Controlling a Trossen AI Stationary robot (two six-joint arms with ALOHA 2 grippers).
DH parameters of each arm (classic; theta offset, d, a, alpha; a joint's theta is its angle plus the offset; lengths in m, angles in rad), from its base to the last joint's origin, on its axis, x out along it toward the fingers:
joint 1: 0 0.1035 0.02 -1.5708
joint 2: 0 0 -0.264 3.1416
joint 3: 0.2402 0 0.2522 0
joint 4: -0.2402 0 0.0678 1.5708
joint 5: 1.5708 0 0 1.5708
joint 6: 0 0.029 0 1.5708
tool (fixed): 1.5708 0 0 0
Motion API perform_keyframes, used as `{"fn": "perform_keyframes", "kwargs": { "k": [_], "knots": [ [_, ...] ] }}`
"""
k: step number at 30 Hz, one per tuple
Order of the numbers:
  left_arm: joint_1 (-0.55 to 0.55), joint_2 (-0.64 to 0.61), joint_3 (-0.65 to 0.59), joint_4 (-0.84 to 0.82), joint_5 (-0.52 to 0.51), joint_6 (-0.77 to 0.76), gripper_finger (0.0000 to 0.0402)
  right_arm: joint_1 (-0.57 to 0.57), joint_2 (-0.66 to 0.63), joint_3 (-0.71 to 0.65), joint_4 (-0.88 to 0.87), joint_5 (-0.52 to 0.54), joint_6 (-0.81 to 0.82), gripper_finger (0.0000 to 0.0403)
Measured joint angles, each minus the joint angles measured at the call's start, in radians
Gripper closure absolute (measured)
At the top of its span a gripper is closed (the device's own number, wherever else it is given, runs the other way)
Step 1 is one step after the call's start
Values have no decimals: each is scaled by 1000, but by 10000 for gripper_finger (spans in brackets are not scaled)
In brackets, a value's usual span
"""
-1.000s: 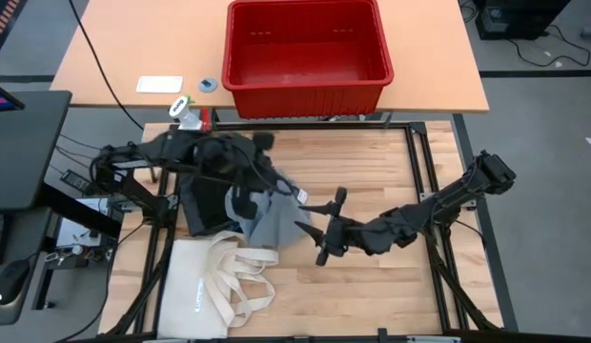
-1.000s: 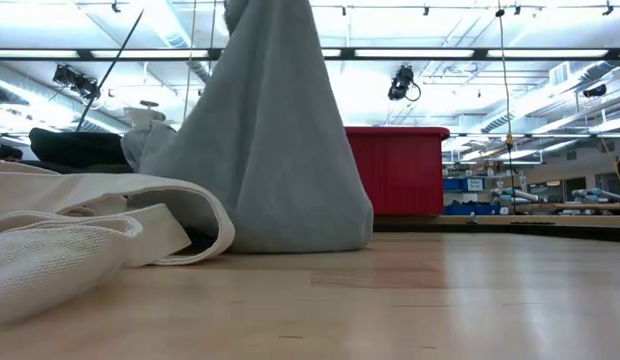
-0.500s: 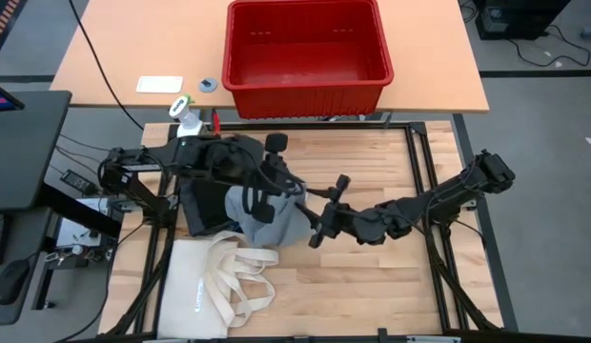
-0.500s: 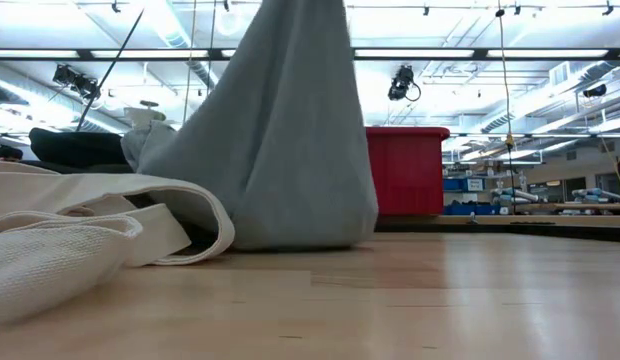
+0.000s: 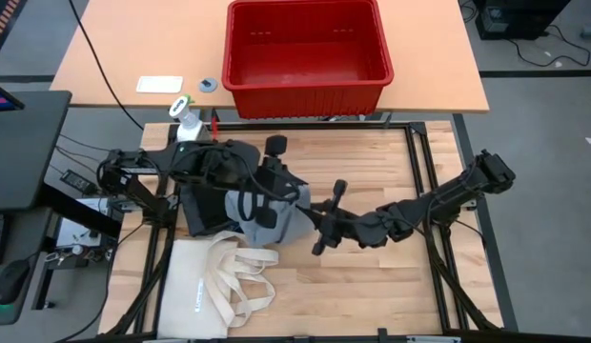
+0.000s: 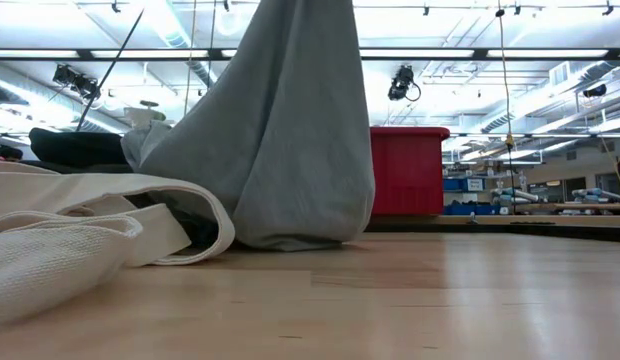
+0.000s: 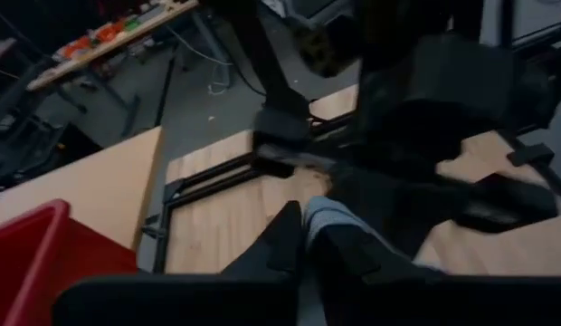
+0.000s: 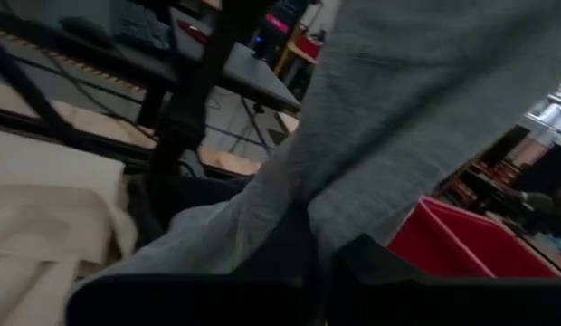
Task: Fold Laundry from Bin
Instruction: Fold the gray shirt
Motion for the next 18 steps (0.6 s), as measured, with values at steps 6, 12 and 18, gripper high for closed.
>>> {"fn": "perform_keyframes", "kwargs": {
  "k": [6,12,18],
  "knots": [
    [-23,-32,-1,-4,-41,5,271,69,-7,1,-81,7,17,382],
    [-73,-44,-1,-68,-46,5,181,156,-25,1,-413,-54,282,388],
    [-80,-45,-51,-217,17,-73,160,216,-1,0,-754,-297,811,326]
  ]
}}
